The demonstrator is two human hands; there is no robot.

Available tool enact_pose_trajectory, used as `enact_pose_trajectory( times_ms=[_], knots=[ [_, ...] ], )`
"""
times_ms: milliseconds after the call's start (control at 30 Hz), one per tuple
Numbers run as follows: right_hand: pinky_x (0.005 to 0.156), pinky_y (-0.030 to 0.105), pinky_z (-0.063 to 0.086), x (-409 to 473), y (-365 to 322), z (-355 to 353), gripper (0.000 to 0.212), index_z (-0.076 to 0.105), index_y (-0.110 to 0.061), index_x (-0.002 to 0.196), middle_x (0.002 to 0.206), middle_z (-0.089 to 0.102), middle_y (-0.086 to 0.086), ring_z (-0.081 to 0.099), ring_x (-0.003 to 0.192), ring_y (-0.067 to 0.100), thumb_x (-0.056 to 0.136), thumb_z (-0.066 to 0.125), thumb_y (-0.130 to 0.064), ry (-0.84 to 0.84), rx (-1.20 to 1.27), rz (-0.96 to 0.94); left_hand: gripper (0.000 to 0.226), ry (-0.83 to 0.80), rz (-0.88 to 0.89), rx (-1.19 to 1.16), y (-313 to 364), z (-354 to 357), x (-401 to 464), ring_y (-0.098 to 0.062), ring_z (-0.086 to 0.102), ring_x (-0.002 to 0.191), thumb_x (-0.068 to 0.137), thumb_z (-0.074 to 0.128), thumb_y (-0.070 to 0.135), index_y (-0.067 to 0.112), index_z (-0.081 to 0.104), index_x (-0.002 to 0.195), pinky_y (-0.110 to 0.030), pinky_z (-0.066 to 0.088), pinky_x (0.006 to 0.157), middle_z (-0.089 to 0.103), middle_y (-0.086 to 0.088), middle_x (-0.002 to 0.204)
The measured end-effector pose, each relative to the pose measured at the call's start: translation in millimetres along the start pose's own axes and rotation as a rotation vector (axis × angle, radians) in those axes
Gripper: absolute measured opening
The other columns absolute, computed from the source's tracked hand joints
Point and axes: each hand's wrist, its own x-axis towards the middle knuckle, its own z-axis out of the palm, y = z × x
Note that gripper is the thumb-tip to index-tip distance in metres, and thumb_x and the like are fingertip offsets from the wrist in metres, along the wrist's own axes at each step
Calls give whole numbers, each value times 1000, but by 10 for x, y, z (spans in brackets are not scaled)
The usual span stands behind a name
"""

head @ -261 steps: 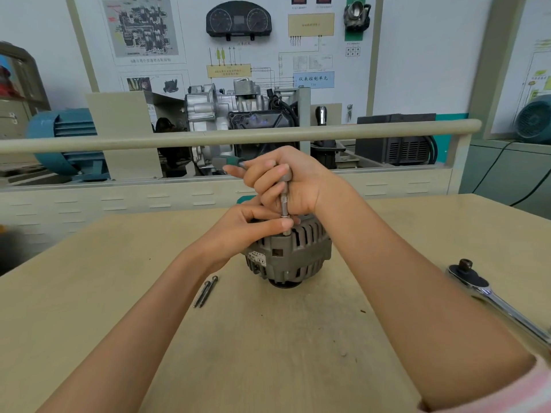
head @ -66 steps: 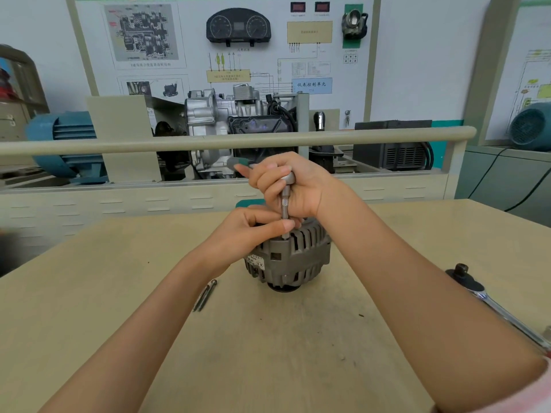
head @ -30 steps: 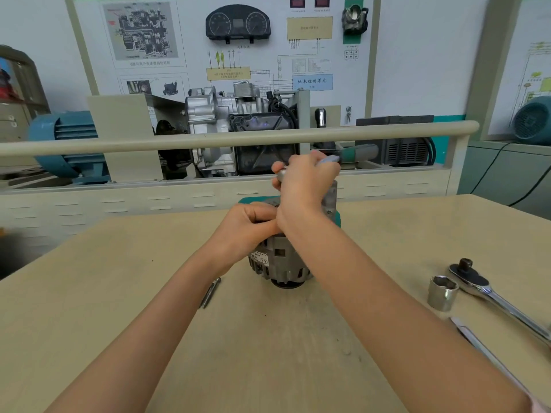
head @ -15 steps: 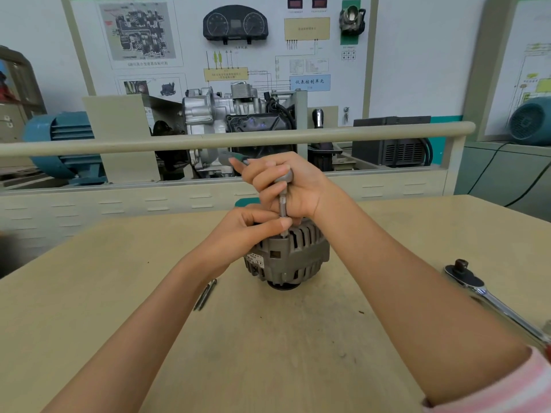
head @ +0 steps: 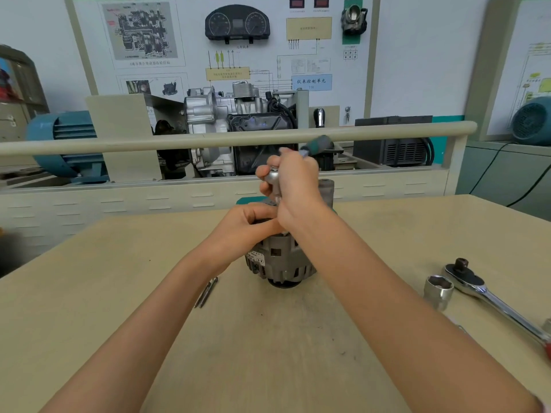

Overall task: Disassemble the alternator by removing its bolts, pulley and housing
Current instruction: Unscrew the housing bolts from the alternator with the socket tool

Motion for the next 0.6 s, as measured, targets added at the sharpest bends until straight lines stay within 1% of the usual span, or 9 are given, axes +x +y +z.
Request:
enact_pose_trajectory(
  times_ms=[33, 67, 100, 167, 233, 333, 400, 500, 600],
  knots=[
    [33, 12, 30, 21, -39, 8, 24, 41, -15, 78, 47, 45, -5, 43, 31, 4, 93, 30, 0, -46, -25, 101, 16, -8, -4, -6, 5, 3, 1, -22, 60, 79, 89, 63, 14, 2, 73, 86, -26, 45, 68, 67, -17, 86],
    [32, 11, 29, 49, -73, 9, 27, 41, -15, 75, 41, 42, -7, 41, 30, 3, 92, 28, 1, -101, -54, 209, 29, -14, -2, -21, -1, 1, -1, -26, 56, 82, 88, 64, 19, -10, 66, 91, -32, 41, 73, 62, -25, 91],
    [31, 10, 27, 86, -105, 1, 28, 42, -14, 74, 39, 40, -8, 40, 30, 2, 91, 26, 1, -167, -80, 313, 40, -31, -3, -30, -6, 0, -4, -26, 54, 82, 85, 66, 27, -13, 63, 92, -36, 39, 75, 60, -27, 91],
    [30, 10, 26, 150, -157, -23, 26, 46, -11, 81, 42, 39, -8, 38, 30, 1, 92, 26, 0, -309, -112, 483, 41, -55, -3, -30, 25, -11, -10, -20, 61, 81, 74, 65, 39, 0, 72, 85, -34, 44, 76, 68, -13, 87],
    [30, 10, 27, 200, -176, -39, 21, 50, -5, 91, 45, 39, -8, 38, 31, 1, 96, 29, -5, -427, -102, 611, 27, -75, -10, -46, 47, -33, -23, -10, 68, 84, 72, 64, 40, 19, 78, 82, -21, 52, 75, 75, 4, 89],
    [30, 10, 28, 241, -166, -58, 23, 52, -2, 97, 48, 42, -7, 41, 31, 1, 99, 31, -11, -527, -33, 718, 26, -87, 8, -63, 17, -53, -21, -8, 69, 96, 75, 64, 36, 21, 77, 92, -14, 51, 77, 75, 4, 99],
    [30, 9, 27, 250, -162, -92, 24, 53, -1, 98, 48, 43, -7, 42, 31, 2, 98, 31, -12, -553, 22, 734, 24, -75, 18, -64, 18, -42, -21, -7, 68, 97, 74, 65, 36, 24, 78, 90, -12, 50, 76, 74, 5, 101],
    [30, 9, 28, 205, -187, -140, 22, 52, -3, 99, 47, 43, -7, 42, 31, 1, 97, 31, -9, -495, 131, 684, 21, -39, 26, -48, 36, -12, -26, -6, 68, 95, 72, 66, 39, 28, 79, 85, -14, 51, 75, 73, 7, 100],
    [30, 12, 31, 143, -136, -122, 23, 45, -16, 99, 45, 47, -2, 41, 30, 3, 94, 28, -2, -138, 162, 389, 21, 12, 34, -10, 41, 17, -12, -17, 65, 98, 69, 66, 45, 32, 79, 80, -31, 55, 85, 70, 1, 98]
  ],
)
